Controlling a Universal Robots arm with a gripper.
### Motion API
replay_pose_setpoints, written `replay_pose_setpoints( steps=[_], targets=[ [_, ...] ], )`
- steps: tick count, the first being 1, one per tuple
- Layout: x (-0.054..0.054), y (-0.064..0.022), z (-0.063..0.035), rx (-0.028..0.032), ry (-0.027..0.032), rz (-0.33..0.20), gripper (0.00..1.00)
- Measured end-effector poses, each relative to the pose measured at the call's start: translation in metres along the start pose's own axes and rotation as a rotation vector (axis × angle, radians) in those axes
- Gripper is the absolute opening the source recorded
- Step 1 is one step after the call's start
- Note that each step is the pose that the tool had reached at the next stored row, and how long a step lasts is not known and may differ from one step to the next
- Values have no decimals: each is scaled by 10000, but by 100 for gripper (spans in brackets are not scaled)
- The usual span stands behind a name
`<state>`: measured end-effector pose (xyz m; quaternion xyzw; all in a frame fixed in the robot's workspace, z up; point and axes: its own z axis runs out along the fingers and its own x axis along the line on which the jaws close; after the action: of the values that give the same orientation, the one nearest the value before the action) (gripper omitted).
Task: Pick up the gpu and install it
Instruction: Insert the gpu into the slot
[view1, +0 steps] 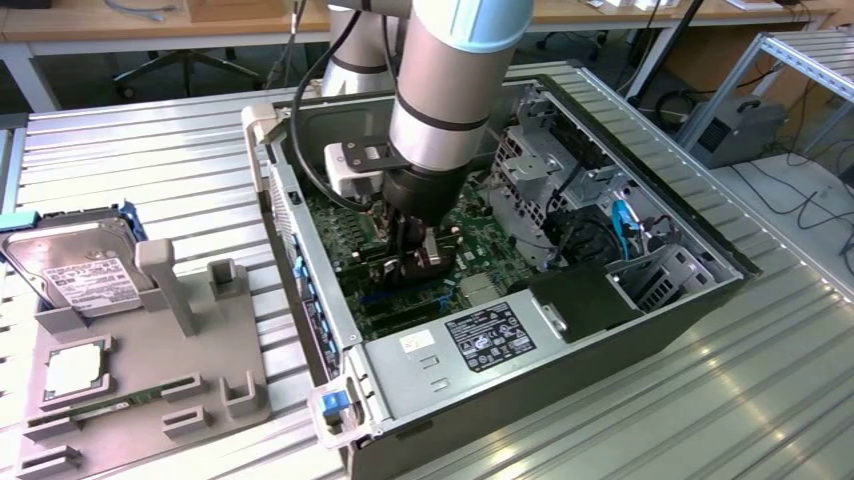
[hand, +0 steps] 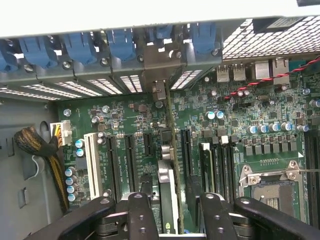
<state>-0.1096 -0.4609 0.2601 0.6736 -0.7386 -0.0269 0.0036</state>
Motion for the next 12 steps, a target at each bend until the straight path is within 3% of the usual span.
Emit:
replay_pose_setpoints(
  steps=[2,5,12],
  targets=[
    [-7,1,-31,0,-1,-49,41],
    [-12,-67,-35,-3,4,-113,41],
    [-14,-74,-40,-4,6,-126,40]
  ],
)
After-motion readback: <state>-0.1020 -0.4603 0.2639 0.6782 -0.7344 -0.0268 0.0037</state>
